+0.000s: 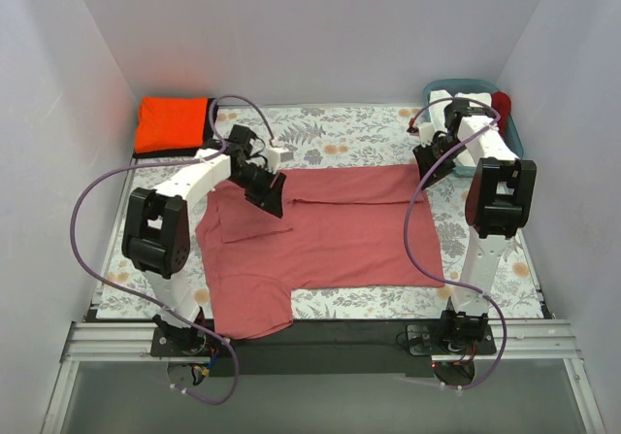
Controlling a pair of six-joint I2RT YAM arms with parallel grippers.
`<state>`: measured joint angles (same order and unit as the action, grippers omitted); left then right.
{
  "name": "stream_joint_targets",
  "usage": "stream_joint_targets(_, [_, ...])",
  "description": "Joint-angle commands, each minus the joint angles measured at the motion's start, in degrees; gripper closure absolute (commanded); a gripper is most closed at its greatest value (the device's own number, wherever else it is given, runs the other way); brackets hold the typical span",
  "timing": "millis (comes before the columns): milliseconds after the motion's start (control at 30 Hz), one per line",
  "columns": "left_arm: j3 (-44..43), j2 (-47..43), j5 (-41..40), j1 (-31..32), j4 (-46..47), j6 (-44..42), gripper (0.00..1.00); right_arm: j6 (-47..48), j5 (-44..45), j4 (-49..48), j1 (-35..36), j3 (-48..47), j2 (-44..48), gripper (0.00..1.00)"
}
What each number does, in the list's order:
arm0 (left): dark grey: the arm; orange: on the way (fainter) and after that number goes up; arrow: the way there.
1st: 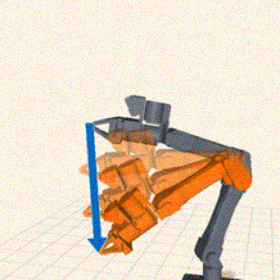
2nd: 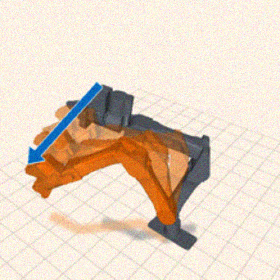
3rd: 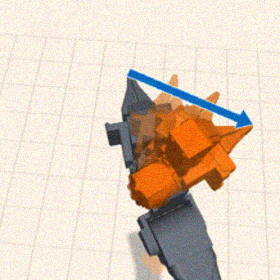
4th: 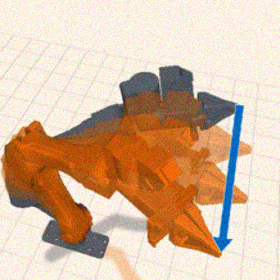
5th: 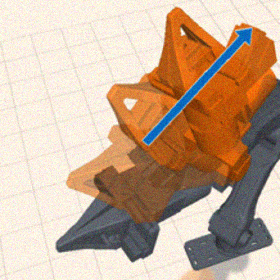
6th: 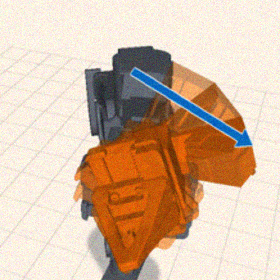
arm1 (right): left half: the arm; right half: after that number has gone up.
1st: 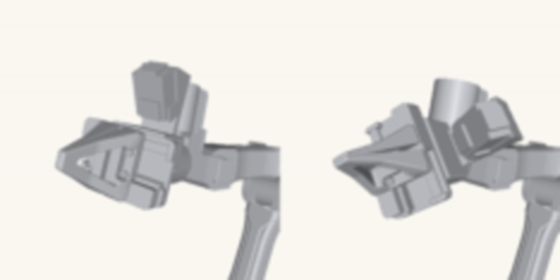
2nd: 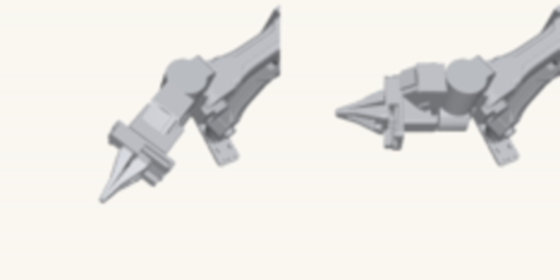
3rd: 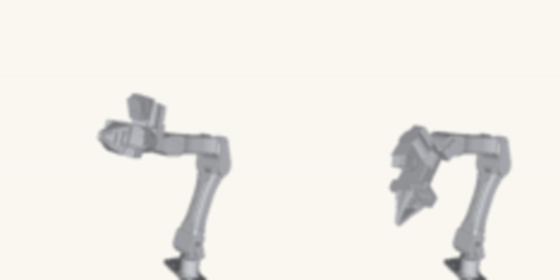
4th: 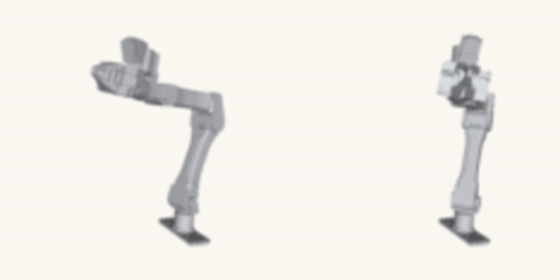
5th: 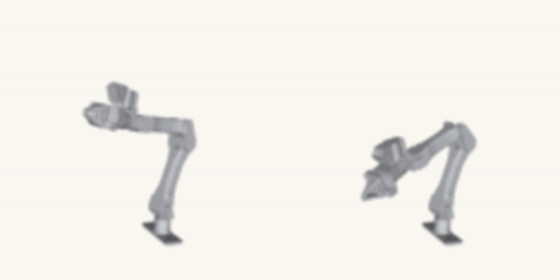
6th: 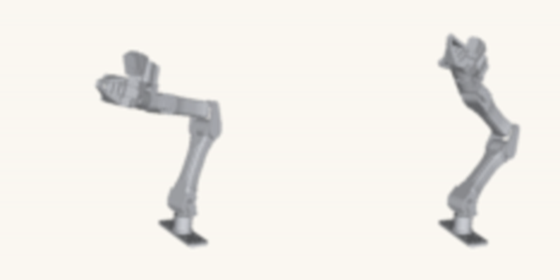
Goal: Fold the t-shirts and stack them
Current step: Fold the tshirt
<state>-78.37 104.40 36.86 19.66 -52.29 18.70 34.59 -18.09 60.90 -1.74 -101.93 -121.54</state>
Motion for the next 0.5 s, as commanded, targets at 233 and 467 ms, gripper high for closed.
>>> stream_joint_targets(233, [-2.67, -0.87, -19.25, -11.40, 10.54, 12.32, 0.60, -5.41, 2.08, -2.01, 6.21, -7.85, -1.33, 0.72])
stream_joint_targets(467, [-2.23, 3.70, -27.35, -14.65, 11.60, 13.91, 0.75, -4.88, 10.17, -6.14, 9.03, -4.42, -4.23, 0.73])
